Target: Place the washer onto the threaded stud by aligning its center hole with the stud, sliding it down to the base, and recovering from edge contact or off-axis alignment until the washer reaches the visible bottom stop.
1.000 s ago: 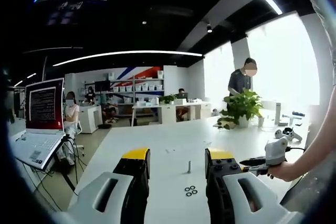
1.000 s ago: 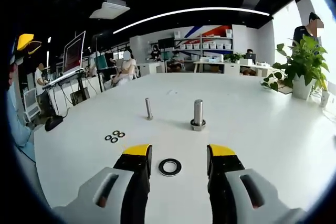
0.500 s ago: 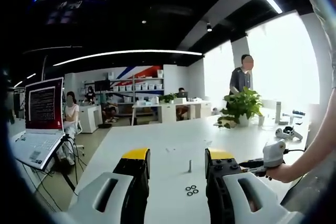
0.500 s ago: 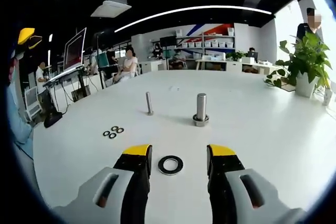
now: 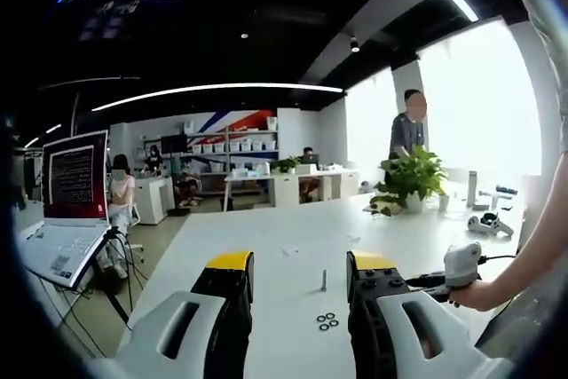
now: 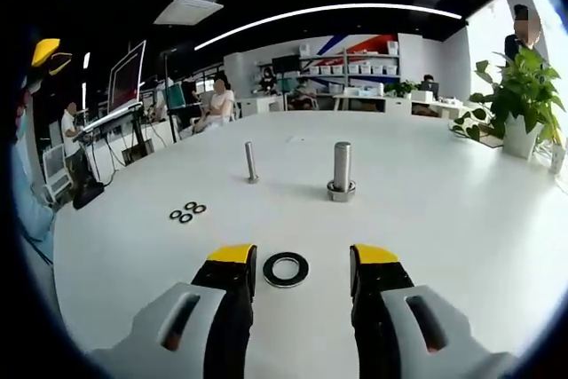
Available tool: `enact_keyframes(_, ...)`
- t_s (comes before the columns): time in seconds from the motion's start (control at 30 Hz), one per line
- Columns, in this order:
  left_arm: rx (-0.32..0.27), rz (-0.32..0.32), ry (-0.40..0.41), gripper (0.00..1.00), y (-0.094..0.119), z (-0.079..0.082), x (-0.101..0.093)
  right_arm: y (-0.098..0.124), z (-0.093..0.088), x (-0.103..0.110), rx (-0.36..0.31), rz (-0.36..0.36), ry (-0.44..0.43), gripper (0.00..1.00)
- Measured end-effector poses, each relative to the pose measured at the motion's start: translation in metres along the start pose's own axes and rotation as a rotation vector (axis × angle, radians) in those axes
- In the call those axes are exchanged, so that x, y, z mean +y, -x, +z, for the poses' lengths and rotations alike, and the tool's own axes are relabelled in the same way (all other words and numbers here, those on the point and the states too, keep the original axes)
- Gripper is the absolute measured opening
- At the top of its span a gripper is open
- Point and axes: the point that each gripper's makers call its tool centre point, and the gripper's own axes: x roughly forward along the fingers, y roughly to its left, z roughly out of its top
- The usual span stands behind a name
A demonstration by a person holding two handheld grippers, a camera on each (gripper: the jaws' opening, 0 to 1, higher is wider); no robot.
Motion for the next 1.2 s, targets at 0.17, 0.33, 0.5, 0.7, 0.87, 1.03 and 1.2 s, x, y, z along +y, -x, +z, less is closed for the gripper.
enact_keyframes(0.17,0.003,0.0,-0.001,0.4,0.0,-0.003,0.0,-0.003,-0.003,0.0,0.006,0.003,-0.003,0.44)
enact_keyframes(0.33,0.009,0.002,0.001,0.4,0.0,-0.005,0.0,-0.005,-0.01,0.003,0.019,0.012,0.004,0.44)
enact_keyframes(0.5,0.008,0.003,0.0,0.4,-0.001,-0.004,0.001,-0.007,-0.013,0.007,0.026,0.015,0.001,0.44)
enact_keyframes(0.7,0.004,0.007,0.001,0.4,-0.002,-0.003,0.003,-0.008,-0.016,0.008,0.034,0.018,0.001,0.44)
enact_keyframes(0.87,0.008,0.007,0.002,0.4,-0.002,-0.005,0.003,-0.012,-0.015,0.008,0.029,0.016,0.007,0.44)
enact_keyframes(1.03,0.012,0.005,0.004,0.4,-0.002,-0.007,0.002,-0.014,-0.015,0.009,0.026,0.015,0.013,0.44)
enact_keyframes(1.2,0.012,0.007,0.003,0.4,-0.002,-0.007,0.002,-0.014,-0.015,0.008,0.024,0.015,0.022,0.44)
